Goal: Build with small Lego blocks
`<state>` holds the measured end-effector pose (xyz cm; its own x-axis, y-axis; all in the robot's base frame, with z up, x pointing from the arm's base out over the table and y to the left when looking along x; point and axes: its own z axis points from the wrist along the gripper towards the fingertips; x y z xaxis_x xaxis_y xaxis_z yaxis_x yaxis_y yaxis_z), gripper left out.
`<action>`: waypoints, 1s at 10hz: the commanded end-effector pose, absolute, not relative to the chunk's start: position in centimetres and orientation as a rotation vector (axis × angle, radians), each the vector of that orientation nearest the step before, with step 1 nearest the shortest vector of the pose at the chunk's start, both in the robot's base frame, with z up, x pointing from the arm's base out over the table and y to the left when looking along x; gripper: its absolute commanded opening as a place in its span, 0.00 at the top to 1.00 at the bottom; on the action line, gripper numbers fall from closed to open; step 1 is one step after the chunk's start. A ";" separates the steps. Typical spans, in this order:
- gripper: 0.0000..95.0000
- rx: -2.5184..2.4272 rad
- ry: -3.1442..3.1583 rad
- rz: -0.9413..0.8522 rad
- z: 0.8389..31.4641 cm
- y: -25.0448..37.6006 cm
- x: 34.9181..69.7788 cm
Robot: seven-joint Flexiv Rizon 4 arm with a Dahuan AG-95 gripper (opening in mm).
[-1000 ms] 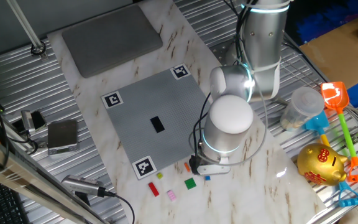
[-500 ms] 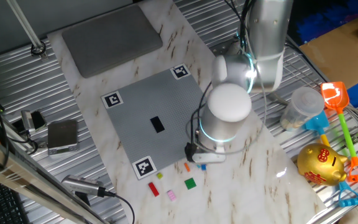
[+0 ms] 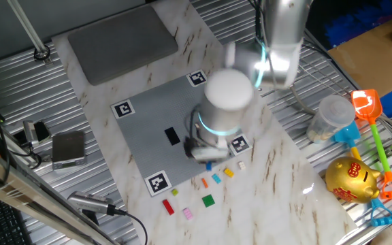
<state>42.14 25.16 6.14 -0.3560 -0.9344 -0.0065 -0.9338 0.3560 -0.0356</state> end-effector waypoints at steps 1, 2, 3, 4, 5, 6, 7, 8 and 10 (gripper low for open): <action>1.00 -1.777 2.556 -0.037 6.2 23.0 42.5; 1.00 -1.779 2.550 -0.040 6.1 22.0 42.6; 1.00 -1.778 2.551 -0.044 6.1 22.0 42.6; 1.00 -1.744 2.584 -0.051 6.1 22.0 42.6; 1.00 -1.724 2.604 -0.061 6.1 22.0 42.6; 1.00 -1.656 2.649 -0.046 6.1 22.0 42.6; 1.00 -1.613 2.678 -0.043 6.1 22.0 42.6; 1.00 -1.509 2.734 -0.043 6.1 22.0 42.6; 1.00 -1.390 2.789 -0.040 6.1 22.0 42.6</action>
<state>42.59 22.05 6.15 -0.5537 -0.8327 -0.0053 -0.8322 0.5536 -0.0325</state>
